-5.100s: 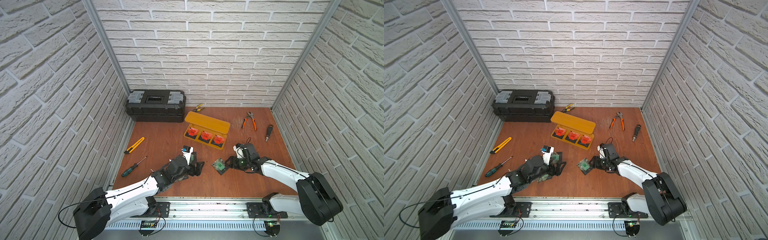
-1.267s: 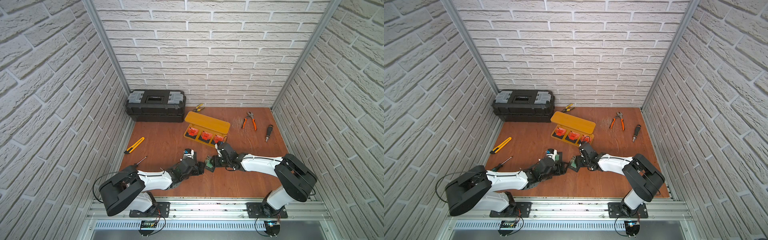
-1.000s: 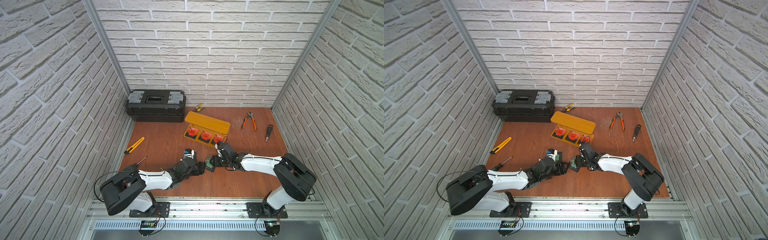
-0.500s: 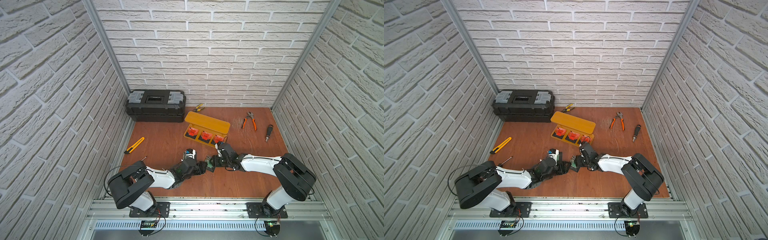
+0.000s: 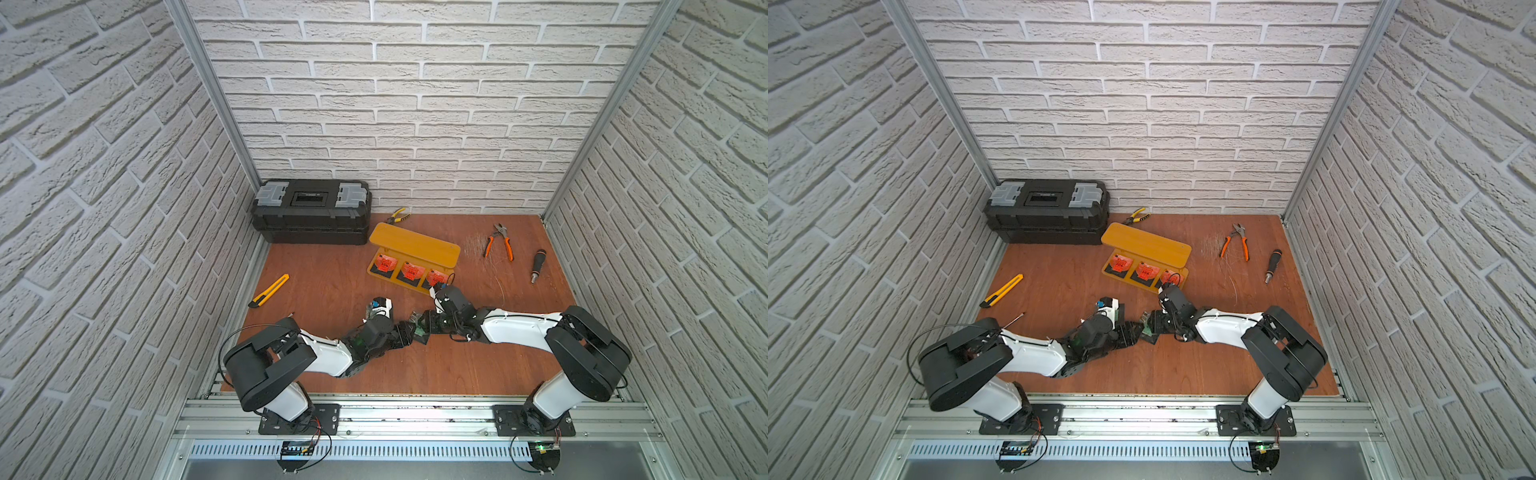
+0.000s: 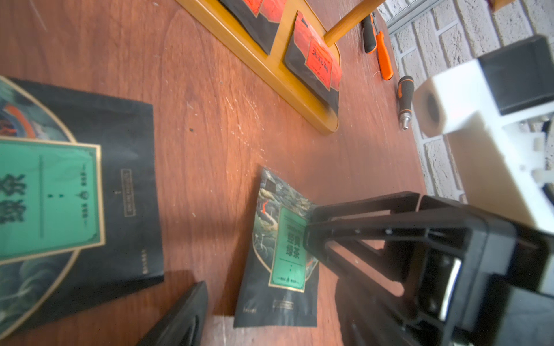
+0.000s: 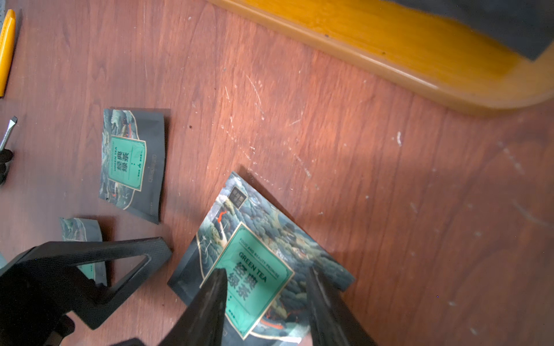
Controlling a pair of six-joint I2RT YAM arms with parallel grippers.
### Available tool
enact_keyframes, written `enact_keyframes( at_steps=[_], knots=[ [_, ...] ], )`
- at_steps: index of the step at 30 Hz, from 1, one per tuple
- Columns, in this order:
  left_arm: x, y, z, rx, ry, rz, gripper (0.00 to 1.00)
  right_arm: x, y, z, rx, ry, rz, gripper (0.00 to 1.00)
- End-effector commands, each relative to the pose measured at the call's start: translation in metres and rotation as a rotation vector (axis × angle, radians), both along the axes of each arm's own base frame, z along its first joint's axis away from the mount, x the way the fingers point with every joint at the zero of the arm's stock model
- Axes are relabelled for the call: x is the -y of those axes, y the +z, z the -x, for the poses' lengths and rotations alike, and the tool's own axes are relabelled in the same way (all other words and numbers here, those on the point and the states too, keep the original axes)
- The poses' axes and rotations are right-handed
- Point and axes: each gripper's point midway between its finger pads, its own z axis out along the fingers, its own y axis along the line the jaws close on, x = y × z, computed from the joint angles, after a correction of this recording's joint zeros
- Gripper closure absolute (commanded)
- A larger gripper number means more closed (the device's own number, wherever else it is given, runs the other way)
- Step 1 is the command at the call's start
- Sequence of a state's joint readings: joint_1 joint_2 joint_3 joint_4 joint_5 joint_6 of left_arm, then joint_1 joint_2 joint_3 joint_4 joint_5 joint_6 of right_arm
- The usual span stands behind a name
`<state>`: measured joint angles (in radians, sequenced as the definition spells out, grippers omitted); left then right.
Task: Place the tea bags on the shelf by color
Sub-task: Pick up the tea bag from the center of the board.
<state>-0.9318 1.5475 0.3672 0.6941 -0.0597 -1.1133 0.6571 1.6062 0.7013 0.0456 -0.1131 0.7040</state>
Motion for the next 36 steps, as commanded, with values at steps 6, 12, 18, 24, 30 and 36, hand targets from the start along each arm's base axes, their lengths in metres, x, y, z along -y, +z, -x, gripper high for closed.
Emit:
enact_keyframes(
  at_steps=[6,12,18,24,30,36],
  knots=[
    [0.002,-0.019,0.013,-0.069,-0.026,-0.004,0.34,0.013,-0.016,0.013,-0.059,-0.026,0.036,0.52],
    [0.004,-0.023,0.02,-0.089,-0.032,0.003,0.37,0.014,-0.019,0.015,-0.069,-0.033,0.039,0.52],
    [0.005,-0.027,0.023,-0.102,-0.029,0.008,0.44,0.016,-0.021,0.016,-0.073,-0.04,0.045,0.52],
    [0.006,-0.029,0.022,-0.103,-0.027,0.012,0.54,0.018,-0.022,0.018,-0.077,-0.042,0.049,0.52],
    [0.007,-0.028,0.021,-0.101,-0.026,0.015,0.71,0.019,-0.021,0.018,-0.075,-0.042,0.051,0.52],
    [0.007,-0.028,0.02,-0.1,-0.023,0.016,0.87,0.019,-0.019,0.018,-0.07,-0.041,0.052,0.52]
  ],
)
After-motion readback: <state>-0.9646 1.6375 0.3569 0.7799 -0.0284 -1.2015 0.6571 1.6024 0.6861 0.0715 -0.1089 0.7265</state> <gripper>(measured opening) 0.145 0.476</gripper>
